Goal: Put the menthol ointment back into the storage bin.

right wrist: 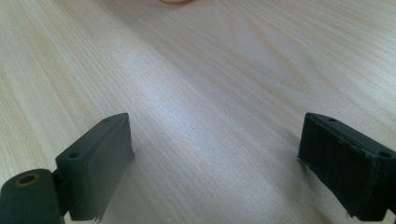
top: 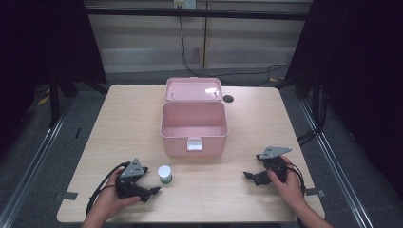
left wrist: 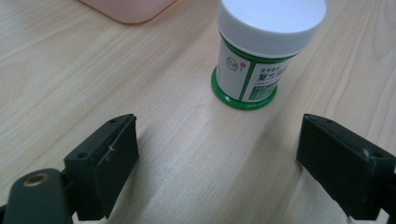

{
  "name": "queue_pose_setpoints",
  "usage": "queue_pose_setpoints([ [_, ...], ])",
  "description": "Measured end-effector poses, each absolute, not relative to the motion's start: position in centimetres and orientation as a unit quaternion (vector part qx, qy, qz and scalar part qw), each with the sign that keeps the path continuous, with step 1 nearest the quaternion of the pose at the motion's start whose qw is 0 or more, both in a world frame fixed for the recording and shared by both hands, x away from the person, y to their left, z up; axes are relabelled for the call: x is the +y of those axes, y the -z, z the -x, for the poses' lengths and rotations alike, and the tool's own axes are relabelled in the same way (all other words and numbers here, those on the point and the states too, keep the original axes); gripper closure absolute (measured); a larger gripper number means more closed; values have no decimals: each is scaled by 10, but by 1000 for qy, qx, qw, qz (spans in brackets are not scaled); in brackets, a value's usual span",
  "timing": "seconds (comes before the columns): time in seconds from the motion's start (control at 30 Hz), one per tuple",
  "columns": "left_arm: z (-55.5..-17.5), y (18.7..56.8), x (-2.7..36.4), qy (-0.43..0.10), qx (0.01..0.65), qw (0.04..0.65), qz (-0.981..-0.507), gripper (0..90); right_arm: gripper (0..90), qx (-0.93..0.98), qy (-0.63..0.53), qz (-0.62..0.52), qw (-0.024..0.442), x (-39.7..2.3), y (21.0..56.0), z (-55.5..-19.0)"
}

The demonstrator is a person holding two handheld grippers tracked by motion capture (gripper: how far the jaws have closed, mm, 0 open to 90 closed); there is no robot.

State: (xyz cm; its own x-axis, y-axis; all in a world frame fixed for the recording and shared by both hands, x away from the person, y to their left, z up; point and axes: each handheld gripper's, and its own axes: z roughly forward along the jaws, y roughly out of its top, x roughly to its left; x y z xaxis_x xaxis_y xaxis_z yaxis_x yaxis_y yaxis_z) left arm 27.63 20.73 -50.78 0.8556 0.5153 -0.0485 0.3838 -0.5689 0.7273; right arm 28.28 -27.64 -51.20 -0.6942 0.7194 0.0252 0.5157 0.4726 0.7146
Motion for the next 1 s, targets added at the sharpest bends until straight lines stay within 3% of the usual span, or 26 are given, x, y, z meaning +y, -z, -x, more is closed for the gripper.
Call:
queue_pose_setpoints([
  [0.23, -279, 503, 208, -70, 292, 383, -874, 169, 91, 847, -360, -365, 142, -276, 512, -283],
  [0.4, -282, 489, 207, -60, 311, 306, -898, 228, 91, 846, -362, -365, 140, -276, 512, -283],
  [1.0, -299, 446, 158, -17, 244, 186, -952, 331, 91, 847, -360, -365, 142, -276, 512, -283],
])
